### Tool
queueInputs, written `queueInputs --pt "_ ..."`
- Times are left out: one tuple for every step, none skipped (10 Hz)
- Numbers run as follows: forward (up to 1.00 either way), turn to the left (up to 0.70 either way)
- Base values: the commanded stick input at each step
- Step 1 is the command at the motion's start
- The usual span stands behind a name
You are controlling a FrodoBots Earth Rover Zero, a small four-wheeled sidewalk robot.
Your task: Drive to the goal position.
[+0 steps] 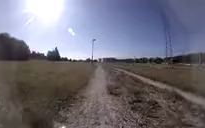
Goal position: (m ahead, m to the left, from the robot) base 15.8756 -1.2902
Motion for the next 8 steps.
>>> queueInputs --pt "0.50 0.00" --pt "0.50 0.00" --pt "0.50 0.00" --pt "0.50 0.00" --pt "0.50 -0.41" --pt "0.50 -0.50" --pt "0.50 -0.50" --pt "0.50 -0.46"
